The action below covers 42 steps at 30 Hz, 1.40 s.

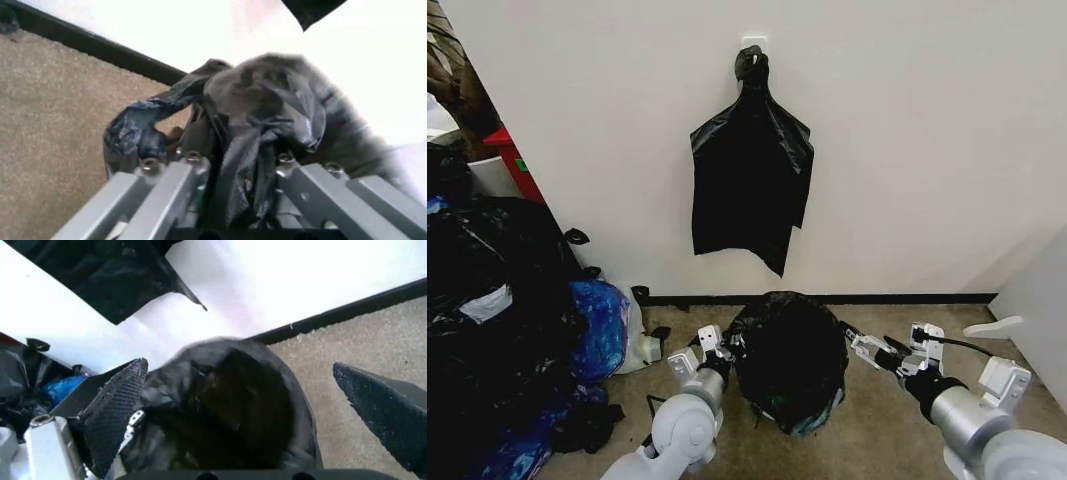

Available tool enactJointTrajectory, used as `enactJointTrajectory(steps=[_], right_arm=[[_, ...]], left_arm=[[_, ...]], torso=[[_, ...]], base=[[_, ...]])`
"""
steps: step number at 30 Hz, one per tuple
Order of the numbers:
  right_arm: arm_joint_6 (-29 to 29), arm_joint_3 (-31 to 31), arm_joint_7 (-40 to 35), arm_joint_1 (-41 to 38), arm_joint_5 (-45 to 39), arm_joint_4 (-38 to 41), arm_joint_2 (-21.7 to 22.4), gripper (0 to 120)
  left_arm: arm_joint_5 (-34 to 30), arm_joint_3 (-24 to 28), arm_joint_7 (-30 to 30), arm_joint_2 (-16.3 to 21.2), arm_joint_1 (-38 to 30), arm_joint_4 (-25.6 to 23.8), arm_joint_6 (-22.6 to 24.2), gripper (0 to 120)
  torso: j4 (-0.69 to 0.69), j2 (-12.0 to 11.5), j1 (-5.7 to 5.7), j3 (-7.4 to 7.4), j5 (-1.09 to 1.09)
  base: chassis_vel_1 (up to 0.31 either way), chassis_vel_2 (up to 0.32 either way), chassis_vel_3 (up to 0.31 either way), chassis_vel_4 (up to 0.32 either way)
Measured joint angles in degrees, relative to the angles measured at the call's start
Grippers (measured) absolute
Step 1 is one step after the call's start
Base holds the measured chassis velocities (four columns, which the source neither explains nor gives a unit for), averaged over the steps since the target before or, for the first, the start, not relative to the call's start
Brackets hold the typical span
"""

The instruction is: Place the garbage bag over the trash bin.

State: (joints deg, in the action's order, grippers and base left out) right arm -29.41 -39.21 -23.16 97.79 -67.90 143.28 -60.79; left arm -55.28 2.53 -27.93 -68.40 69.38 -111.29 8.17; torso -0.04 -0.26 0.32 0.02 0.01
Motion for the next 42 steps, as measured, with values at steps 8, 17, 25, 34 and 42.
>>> enactJointTrajectory(steps=[8, 17, 25, 34, 42], right_arm=[[-0.19, 0.09, 0.19, 0.36, -0.03, -0.02, -0.79, 100], [-0.24, -0.08, -0.03, -0.44, -2.02, -0.03, -0.26, 100], [-0.35, -0.17, -0.46, -0.05, -3.08, -0.03, -0.38, 100], [0.32, -0.46, -0.94, -0.28, -4.24, -0.04, 0.26, 100], [1.10, 0.05, -0.78, -0.59, -4.33, -0.04, 0.40, 100]], left_arm=[[-0.68, -0.01, 0.81, 0.02, 0.49, 0.74, -1.23, 47], [-0.73, -2.32, 1.07, 2.35, 2.86, -1.55, -1.46, 80], [4.47, -5.29, 2.72, 3.71, 7.08, -3.98, -1.98, 100], [16.69, -7.50, 8.59, 4.78, 10.44, -4.17, -2.74, 100], [21.61, -7.16, 14.33, 5.85, 10.31, -2.12, 0.74, 100]], torso=[[0.00, 0.00, 0.00, 0.00, -0.01], [0.00, 0.00, 0.00, 0.00, -0.01], [0.01, 0.00, 0.00, 0.00, -0.01], [0.00, 0.00, 0.00, 0.00, 0.00], [0.00, 0.00, 0.00, 0.00, -0.01]], base=[[0.000, 0.000, 0.000, 0.000], [0.000, 0.000, 0.000, 0.000], [0.000, 0.000, 0.000, 0.000], [0.000, 0.000, 0.000, 0.000], [0.000, 0.000, 0.000, 0.000]])
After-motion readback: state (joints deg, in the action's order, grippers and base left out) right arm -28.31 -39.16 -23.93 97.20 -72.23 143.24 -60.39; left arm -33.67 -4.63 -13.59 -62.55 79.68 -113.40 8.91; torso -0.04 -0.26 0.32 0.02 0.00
